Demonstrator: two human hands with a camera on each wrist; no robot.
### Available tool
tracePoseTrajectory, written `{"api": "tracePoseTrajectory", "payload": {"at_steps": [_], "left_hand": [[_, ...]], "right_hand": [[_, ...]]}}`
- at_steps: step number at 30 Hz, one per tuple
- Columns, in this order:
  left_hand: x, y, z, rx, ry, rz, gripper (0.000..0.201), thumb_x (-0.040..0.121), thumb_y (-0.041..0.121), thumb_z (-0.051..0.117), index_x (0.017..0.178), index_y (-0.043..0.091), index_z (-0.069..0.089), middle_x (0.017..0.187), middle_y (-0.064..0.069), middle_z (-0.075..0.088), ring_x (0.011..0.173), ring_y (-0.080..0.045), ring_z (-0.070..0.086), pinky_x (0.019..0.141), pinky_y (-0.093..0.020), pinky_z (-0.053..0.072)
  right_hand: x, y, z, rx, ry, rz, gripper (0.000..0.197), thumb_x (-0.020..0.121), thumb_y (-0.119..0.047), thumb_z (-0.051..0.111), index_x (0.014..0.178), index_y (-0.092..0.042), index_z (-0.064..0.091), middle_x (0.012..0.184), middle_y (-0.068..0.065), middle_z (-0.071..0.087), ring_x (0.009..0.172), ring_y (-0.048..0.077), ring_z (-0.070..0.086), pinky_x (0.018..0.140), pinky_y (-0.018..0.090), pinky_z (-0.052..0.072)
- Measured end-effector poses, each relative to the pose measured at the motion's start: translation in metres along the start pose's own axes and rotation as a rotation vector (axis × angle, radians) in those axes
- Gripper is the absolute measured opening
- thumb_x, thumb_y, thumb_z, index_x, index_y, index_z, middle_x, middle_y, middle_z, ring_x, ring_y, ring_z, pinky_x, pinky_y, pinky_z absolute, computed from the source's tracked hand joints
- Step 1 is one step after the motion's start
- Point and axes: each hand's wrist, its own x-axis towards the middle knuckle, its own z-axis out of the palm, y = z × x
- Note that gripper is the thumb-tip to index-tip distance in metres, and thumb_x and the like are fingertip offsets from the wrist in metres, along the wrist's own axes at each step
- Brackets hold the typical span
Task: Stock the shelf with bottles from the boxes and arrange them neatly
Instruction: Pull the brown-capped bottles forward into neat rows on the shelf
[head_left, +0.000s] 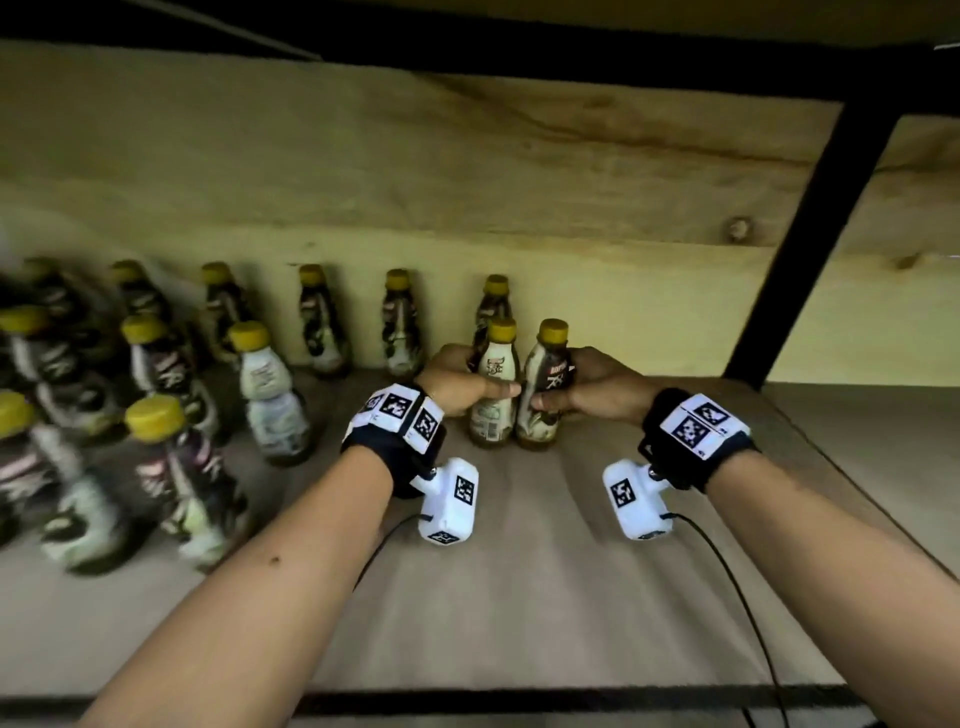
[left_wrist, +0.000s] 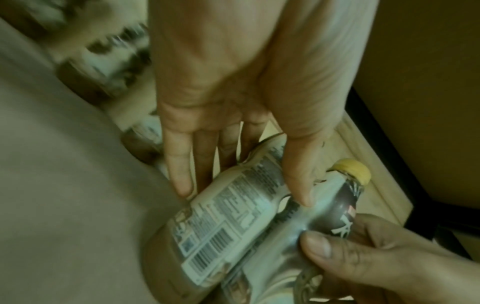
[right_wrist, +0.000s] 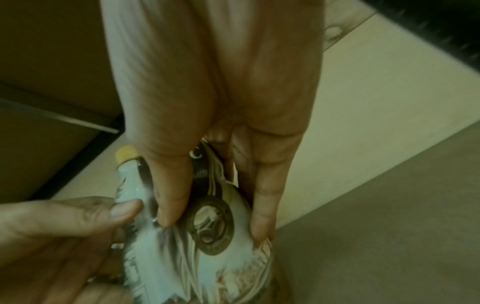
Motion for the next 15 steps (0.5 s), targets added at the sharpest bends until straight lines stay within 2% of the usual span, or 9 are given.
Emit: {"api": "tracePoseTrajectory", "payload": {"at_steps": [2,4,6,8,11,13,15], "left_hand": [[-0.012,-0.008,-0.022,0.033,0.082,0.008,0.041,0.068,0.018,0.085,0.105,0.014,0.070,0.103,-0.002,0.073,0.098,-0.019,0.068,0.093,-0.042,0.053],[-0.024,-0.016,-0.038,0.095,0.165,0.041,0.037,0.067,0.022,0.082,0.100,0.021,0.066,0.108,-0.002,0.071,0.102,-0.020,0.066,0.096,-0.043,0.051],[-0.036,-0.024,-0.051,0.141,0.247,0.060,0.040,0.074,0.021,0.076,0.110,0.022,0.061,0.115,-0.004,0.068,0.109,-0.022,0.062,0.100,-0.043,0.048],[-0.048,-0.028,-0.061,0.208,0.305,0.068,0.050,0.081,0.020,0.072,0.127,0.019,0.053,0.124,-0.004,0.063,0.116,-0.023,0.058,0.103,-0.041,0.045],[-0.059,-0.031,-0.074,0.327,0.326,0.066,0.055,0.083,0.025,0.072,0.133,0.018,0.050,0.129,-0.004,0.061,0.120,-0.023,0.056,0.103,-0.037,0.044],[-0.064,-0.031,-0.080,0.384,0.316,0.063,0.054,0.082,0.028,0.073,0.131,0.018,0.051,0.129,-0.004,0.061,0.119,-0.023,0.056,0.102,-0.037,0.044],[-0.067,-0.031,-0.084,0.392,0.306,0.058,0.054,0.081,0.029,0.074,0.130,0.018,0.052,0.128,-0.004,0.061,0.119,-0.023,0.056,0.102,-0.039,0.045]], "right_hand": [[0.007,-0.014,0.020,-0.002,-0.008,-0.027,0.034,0.076,-0.026,0.082,0.106,-0.033,0.066,0.109,-0.010,0.072,0.103,0.011,0.067,0.096,0.032,0.051],[0.011,-0.029,0.038,0.012,-0.002,-0.044,0.035,0.075,-0.029,0.082,0.106,-0.031,0.067,0.108,-0.008,0.072,0.102,0.012,0.067,0.092,0.031,0.053],[0.012,-0.044,0.058,0.014,0.042,-0.059,0.037,0.075,-0.030,0.082,0.108,-0.029,0.067,0.109,-0.006,0.071,0.102,0.013,0.066,0.087,0.028,0.053],[0.012,-0.056,0.077,-0.044,0.100,-0.080,0.040,0.075,-0.033,0.081,0.112,-0.027,0.067,0.112,-0.004,0.070,0.102,0.014,0.065,0.091,0.030,0.052],[0.009,-0.067,0.092,-0.070,0.128,-0.075,0.038,0.078,-0.033,0.079,0.113,-0.025,0.067,0.113,-0.002,0.070,0.102,0.016,0.065,0.092,0.031,0.052],[0.008,-0.070,0.093,-0.072,0.124,-0.047,0.037,0.079,-0.031,0.079,0.113,-0.024,0.066,0.112,0.000,0.069,0.100,0.017,0.065,0.088,0.031,0.054],[0.007,-0.070,0.090,-0.058,0.129,0.000,0.035,0.078,-0.029,0.079,0.110,-0.022,0.066,0.106,0.000,0.070,0.092,0.017,0.067,0.072,0.029,0.057]]}}
